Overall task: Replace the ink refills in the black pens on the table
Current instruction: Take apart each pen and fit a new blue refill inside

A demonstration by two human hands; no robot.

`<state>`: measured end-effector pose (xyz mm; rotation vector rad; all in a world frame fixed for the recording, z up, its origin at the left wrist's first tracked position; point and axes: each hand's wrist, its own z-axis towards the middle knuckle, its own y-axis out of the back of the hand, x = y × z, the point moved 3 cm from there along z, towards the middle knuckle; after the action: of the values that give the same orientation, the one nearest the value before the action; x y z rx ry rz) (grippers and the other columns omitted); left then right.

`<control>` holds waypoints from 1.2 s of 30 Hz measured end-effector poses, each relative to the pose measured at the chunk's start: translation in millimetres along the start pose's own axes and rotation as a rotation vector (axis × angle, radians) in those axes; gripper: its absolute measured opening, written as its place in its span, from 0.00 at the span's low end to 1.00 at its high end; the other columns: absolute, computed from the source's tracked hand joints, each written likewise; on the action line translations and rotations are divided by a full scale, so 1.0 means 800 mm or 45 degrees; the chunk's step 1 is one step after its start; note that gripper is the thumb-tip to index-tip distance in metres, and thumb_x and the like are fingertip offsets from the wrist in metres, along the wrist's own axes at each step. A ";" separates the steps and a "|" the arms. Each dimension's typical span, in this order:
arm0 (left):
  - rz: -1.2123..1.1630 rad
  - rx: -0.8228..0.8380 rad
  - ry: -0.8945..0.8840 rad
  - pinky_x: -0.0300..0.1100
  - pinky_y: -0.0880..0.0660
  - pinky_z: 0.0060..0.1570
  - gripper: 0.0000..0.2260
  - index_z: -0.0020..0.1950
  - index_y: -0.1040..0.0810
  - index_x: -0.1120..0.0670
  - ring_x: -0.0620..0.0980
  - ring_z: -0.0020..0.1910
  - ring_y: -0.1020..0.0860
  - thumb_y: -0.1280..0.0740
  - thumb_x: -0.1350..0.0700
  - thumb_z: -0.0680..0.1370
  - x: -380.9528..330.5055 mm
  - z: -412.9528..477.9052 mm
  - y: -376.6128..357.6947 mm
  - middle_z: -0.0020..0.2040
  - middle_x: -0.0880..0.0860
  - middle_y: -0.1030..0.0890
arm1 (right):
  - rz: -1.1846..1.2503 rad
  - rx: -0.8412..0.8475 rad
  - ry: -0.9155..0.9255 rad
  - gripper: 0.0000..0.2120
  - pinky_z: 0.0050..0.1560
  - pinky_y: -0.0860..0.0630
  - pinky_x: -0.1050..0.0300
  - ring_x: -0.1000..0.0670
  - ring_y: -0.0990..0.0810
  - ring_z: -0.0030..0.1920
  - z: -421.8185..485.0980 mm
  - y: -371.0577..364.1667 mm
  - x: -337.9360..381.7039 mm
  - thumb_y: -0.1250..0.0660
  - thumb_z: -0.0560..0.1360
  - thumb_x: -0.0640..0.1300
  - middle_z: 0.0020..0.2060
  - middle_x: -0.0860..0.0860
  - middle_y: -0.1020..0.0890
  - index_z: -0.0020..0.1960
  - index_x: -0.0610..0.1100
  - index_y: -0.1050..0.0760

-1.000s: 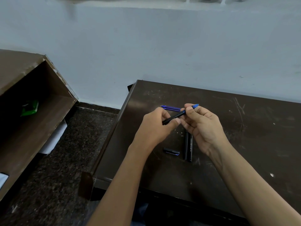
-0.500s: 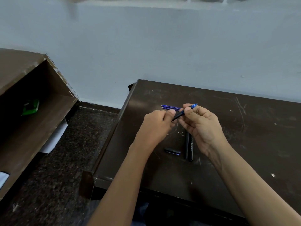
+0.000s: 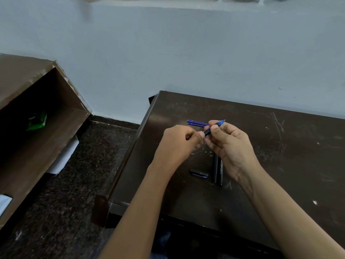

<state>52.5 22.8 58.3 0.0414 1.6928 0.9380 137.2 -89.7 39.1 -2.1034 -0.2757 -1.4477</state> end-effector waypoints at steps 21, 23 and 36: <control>-0.027 0.125 0.085 0.27 0.31 0.38 0.16 0.44 0.18 0.53 0.38 0.39 0.20 0.42 0.49 0.81 -0.001 0.000 -0.004 0.36 0.45 0.17 | -0.059 0.000 -0.010 0.06 0.41 0.21 0.63 0.53 0.16 0.42 -0.001 -0.006 -0.001 0.35 0.77 0.38 0.39 0.49 0.15 0.49 0.42 0.19; -0.013 0.071 0.026 0.24 0.30 0.35 0.13 0.42 0.18 0.52 0.37 0.36 0.20 0.38 0.49 0.79 -0.001 -0.001 -0.001 0.35 0.44 0.18 | -0.051 0.007 -0.013 0.07 0.41 0.21 0.63 0.53 0.16 0.42 -0.001 -0.005 -0.001 0.36 0.77 0.37 0.40 0.48 0.15 0.49 0.42 0.19; -0.204 0.282 0.080 0.34 0.31 0.38 0.13 0.43 0.21 0.47 0.35 0.32 0.25 0.44 0.53 0.82 -0.001 0.001 -0.008 0.36 0.43 0.19 | 0.122 0.230 -0.001 0.11 0.41 0.21 0.63 0.54 0.16 0.42 0.000 -0.008 0.009 0.40 0.78 0.35 0.48 0.48 0.14 0.52 0.43 0.20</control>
<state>56.2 18.8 55.3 0.0232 1.8233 0.6365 137.2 -85.5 48.0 -1.9457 -0.2903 -1.3155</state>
